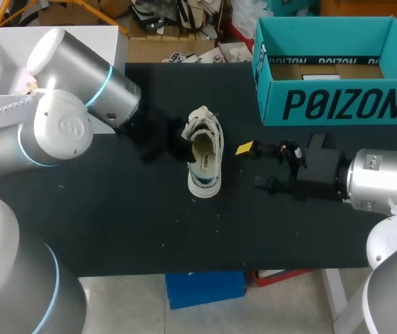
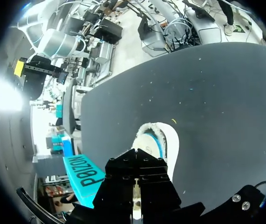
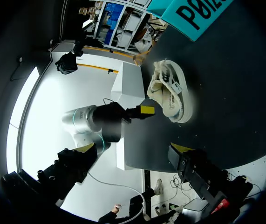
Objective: Take the shoe out of the shoebox, open the shoe tongue, remove and reinsert the insole, then place the shoe into the shoebox
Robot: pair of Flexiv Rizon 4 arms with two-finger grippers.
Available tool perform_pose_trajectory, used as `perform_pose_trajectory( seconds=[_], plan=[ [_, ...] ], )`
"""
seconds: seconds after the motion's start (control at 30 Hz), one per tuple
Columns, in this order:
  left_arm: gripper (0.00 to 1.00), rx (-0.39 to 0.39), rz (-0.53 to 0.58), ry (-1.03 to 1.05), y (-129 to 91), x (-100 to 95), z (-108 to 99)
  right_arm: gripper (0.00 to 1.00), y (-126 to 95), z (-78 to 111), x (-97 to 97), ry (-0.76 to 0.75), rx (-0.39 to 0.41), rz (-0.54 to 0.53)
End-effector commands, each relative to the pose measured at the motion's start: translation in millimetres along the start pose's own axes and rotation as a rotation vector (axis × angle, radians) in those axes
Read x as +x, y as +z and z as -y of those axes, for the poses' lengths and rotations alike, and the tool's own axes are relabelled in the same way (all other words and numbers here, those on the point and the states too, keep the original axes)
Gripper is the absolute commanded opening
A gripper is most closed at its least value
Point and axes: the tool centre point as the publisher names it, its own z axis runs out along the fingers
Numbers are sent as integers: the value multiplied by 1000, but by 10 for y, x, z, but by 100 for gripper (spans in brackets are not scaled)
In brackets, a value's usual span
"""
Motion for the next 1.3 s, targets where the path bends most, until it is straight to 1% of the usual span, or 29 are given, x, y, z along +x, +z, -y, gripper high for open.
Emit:
perform_pose_trajectory(
  seconds=[0.03,0.1,0.4,0.5,0.57,0.63,0.83,1.07,1.3],
  plan=[
    [0,-19,-84,11,-16,-23,31,100,2,3,10,1,0,3],
    [0,-37,-114,25,5,-6,30,100,2,3,10,1,0,3],
    [0,-66,-226,59,183,106,-13,100,2,3,10,1,0,3],
    [0,-64,-235,55,241,143,-35,100,2,3,10,1,0,3],
    [0,-46,-230,40,277,159,-45,100,2,3,10,1,0,3],
    [0,-53,-243,44,304,178,-64,100,2,3,10,1,0,3],
    [0,-48,-248,35,336,223,-76,100,2,3,10,1,0,3],
    [0,-44,-272,19,390,322,-112,100,2,3,10,1,0,3],
    [0,-35,-284,16,509,339,-163,100,2,3,10,1,0,3]
  ],
)
